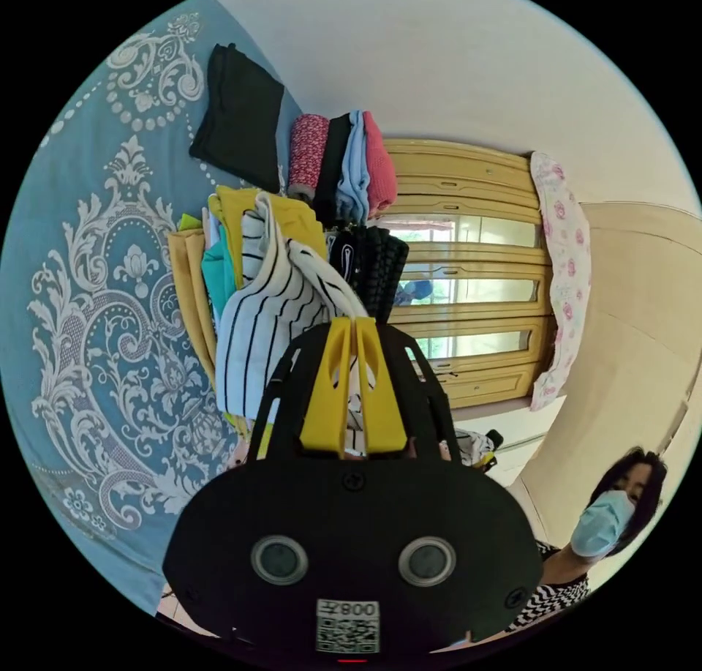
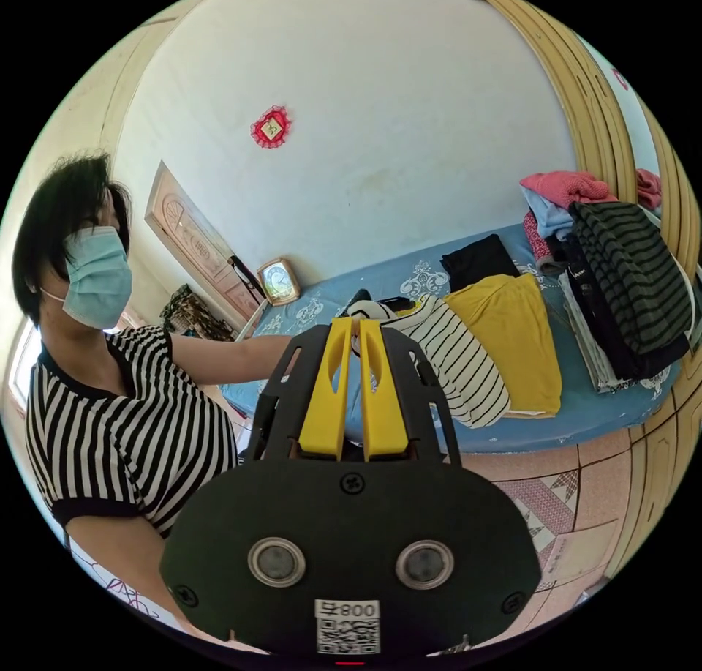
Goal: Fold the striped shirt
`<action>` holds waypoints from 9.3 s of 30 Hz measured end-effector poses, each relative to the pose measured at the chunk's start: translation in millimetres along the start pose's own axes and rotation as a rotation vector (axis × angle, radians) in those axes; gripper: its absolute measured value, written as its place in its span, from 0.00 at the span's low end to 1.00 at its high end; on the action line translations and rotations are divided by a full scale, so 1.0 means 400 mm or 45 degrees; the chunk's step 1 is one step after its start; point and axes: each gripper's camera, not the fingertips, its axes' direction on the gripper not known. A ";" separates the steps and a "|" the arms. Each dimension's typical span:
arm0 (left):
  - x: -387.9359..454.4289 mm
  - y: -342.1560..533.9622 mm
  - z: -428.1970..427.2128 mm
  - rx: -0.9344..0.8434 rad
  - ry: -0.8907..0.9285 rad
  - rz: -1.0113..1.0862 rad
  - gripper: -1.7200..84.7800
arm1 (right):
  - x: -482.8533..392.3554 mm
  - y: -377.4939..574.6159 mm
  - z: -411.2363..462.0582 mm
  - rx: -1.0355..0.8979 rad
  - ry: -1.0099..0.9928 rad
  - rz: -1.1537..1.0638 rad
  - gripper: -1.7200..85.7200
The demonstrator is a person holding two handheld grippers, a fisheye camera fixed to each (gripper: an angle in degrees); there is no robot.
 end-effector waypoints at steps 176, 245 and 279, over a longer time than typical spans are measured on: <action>-0.897 1.269 -1.821 0.464 -0.806 -0.329 0.04 | -0.784 0.368 2.514 -1.167 -0.135 0.411 0.11; -1.080 1.668 -1.721 0.670 -0.594 -0.633 0.03 | -0.659 0.577 2.395 -1.132 -0.158 0.548 0.04; -1.034 0.137 -1.902 0.613 -0.822 -0.188 0.07 | -0.797 -0.533 3.266 -0.880 -0.118 -0.290 0.09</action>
